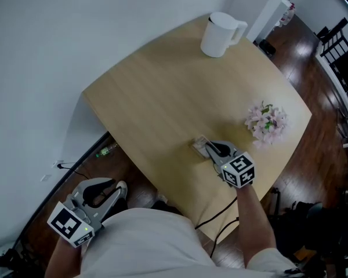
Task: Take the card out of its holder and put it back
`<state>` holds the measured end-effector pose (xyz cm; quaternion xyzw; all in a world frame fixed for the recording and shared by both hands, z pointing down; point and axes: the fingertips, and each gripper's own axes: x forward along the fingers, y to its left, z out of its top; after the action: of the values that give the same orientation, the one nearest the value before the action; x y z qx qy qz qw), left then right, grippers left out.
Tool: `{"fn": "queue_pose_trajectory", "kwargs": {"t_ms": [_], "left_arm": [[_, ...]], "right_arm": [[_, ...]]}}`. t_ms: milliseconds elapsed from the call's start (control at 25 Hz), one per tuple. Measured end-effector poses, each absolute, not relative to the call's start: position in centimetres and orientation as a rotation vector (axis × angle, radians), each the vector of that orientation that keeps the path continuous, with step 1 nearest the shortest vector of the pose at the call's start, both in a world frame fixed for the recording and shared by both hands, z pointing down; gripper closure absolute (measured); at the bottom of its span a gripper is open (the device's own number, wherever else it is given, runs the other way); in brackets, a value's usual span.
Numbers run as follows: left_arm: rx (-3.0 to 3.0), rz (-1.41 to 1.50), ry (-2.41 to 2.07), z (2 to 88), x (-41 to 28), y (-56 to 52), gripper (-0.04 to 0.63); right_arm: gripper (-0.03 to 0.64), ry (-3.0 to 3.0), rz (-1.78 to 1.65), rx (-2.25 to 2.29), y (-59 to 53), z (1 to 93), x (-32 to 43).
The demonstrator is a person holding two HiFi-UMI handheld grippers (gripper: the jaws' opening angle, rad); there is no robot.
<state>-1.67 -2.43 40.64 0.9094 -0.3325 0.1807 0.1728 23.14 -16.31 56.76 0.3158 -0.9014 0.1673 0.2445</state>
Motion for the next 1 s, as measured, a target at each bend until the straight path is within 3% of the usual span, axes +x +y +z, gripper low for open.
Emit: {"fn": "queue_pose_trajectory", "kwargs": {"t_ms": [1000], "left_arm": [[2.68,0.401,-0.838,39.9,-5.5,-2.3,0.511]], "right_arm": [[0.595,-2.424,0.268,0.966,-14.6,47.7,21.4]]}}
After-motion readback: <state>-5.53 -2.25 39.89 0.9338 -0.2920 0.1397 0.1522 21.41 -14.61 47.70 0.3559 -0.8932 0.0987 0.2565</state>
